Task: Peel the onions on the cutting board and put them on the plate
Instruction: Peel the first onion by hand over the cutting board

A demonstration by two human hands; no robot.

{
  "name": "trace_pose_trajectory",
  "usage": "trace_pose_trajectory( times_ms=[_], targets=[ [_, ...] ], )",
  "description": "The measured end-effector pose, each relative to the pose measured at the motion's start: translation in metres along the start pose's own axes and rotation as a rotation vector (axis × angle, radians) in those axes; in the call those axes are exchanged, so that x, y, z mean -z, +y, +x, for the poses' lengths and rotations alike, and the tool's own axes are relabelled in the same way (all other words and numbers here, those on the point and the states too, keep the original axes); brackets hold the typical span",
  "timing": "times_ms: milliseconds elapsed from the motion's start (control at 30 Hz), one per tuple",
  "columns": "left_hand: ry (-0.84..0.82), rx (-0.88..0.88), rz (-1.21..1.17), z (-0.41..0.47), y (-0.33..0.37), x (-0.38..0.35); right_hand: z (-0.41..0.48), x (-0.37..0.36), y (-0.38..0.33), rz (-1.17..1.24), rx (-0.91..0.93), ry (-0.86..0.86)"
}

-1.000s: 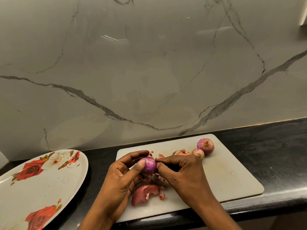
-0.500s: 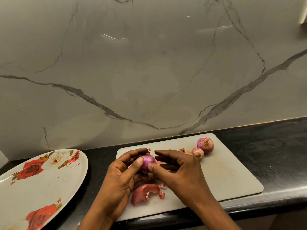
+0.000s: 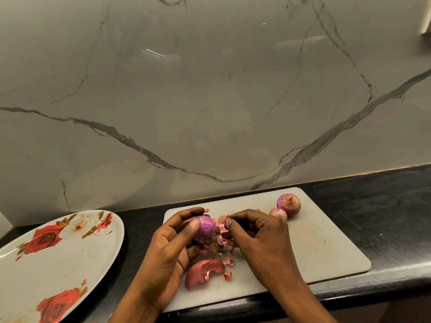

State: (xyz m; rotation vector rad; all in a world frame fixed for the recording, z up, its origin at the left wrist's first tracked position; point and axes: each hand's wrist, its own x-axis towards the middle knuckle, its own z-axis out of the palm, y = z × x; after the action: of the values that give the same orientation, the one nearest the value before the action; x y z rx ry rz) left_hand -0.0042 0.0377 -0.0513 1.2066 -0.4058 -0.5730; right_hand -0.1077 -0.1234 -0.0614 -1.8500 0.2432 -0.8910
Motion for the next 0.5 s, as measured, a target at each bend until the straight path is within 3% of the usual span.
trace_pose_trajectory(
  times_ms=[500],
  targets=[
    [0.075,-0.061,0.033,0.0023,-0.0013,0.0000,-0.0034,-0.0002,-0.0024,-0.076,-0.002,-0.044]
  ],
)
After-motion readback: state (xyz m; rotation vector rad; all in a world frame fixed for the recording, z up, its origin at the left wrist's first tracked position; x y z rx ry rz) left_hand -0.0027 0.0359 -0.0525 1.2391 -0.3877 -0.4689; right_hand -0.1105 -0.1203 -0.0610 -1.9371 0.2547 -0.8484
